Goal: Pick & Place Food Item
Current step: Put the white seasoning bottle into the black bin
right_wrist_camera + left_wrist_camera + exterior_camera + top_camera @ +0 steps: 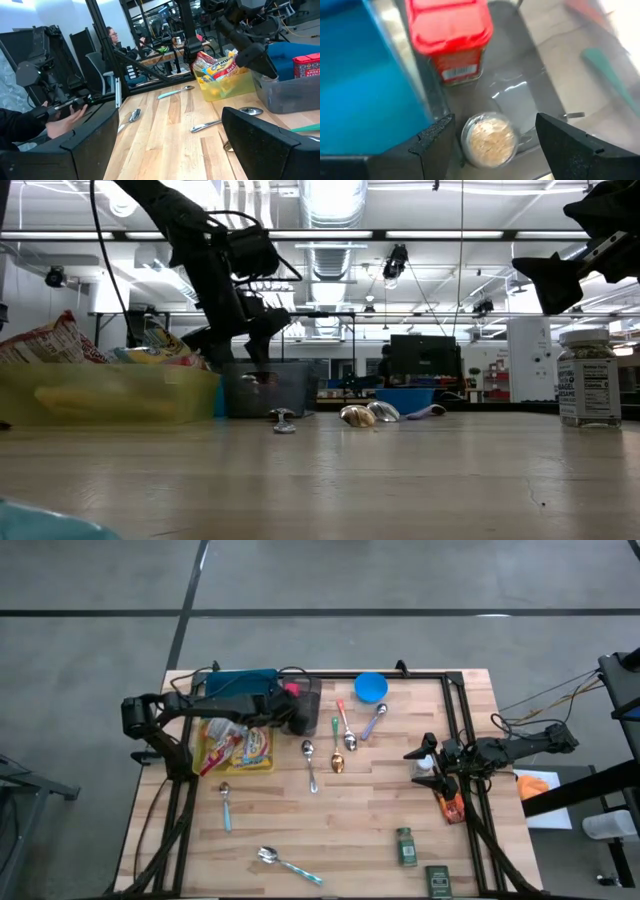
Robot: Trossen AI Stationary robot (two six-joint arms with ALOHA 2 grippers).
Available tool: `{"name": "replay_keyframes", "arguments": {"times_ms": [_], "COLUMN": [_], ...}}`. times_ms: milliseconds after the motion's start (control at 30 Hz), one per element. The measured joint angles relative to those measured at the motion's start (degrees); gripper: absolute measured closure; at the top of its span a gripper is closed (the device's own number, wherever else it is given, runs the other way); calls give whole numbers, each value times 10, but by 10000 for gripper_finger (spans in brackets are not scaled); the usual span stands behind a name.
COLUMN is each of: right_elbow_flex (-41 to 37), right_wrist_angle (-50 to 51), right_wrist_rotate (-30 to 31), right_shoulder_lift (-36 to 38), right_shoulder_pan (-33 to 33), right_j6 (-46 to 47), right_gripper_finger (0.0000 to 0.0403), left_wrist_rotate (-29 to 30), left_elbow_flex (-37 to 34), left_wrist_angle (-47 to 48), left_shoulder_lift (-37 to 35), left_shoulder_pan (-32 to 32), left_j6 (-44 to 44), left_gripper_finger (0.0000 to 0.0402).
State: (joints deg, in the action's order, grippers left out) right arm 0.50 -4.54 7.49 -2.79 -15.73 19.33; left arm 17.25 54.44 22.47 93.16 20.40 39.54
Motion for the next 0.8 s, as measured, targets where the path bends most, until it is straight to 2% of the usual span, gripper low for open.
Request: {"name": "replay_keyframes", "arguments": {"times_ms": [167,367,433,500,600,800], "right_elbow_flex": [0,0,0,0,0,0], "right_wrist_angle": [0,0,0,0,0,0], "right_wrist_rotate": [0,0,0,0,0,0], "right_shoulder_lift": [0,0,0,0,0,0], "right_shoulder_pan": [0,0,0,0,0,0], "right_j6": [0,0,0,0,0,0], "right_gripper_finger": [52,52,52,52,52,52], "left_wrist_rotate": [-3,-48,-36,1,41,42], "left_elbow_flex": [36,67,67,58,36,13], "left_wrist_angle": [0,-17,-43,-82,-146,-169], "left_shoulder_lift": [-1,-18,-29,-45,-70,-133], "left_shoulder_pan": [-6,-35,-51,-76,-119,-187], "left_j6": [-59,-164,-172,-191,-249,-322], "left_gripper_finger": [123,123,124,127,129,130]}}
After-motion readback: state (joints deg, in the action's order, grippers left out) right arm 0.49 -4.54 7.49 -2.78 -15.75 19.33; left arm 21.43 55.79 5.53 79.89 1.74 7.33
